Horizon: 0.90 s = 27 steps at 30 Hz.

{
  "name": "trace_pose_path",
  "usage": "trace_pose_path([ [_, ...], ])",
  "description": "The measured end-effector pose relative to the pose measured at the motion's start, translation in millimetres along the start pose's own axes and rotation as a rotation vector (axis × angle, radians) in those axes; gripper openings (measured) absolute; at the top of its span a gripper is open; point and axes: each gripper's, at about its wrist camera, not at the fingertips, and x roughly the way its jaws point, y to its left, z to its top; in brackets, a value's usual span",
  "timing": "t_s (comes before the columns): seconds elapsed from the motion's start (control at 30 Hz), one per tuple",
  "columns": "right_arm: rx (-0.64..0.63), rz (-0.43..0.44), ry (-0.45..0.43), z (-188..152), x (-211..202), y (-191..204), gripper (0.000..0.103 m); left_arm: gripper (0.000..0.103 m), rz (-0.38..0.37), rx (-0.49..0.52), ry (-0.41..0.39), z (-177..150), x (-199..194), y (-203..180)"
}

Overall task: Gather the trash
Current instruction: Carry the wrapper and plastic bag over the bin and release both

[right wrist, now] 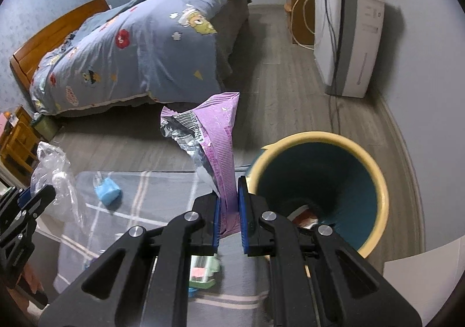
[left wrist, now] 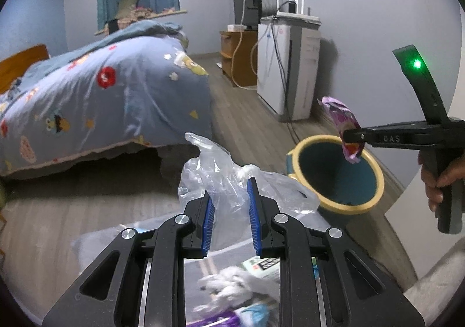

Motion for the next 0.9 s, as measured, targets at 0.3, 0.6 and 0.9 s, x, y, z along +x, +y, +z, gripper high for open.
trace_pose_path([
  [0.3, 0.03, -0.064, -0.006, 7.0, 11.2, -43.3, 0.01, 0.023, -0.056, 0.051, 0.029, 16.3, 28.7, -41.2],
  [0.6, 0.129, -0.103, 0.035, 1.1, 23.5, -98.4, 0.01, 0.023, -0.144, 0.1, 0.063, 34.6, 78.4, -88.5],
  [0.9, 0.255, -0.161, 0.093, -14.1, 42.2, -151.0, 0.01, 0.023, -0.201, 0.193, 0.119, 32.8, 135.2, -136.5],
])
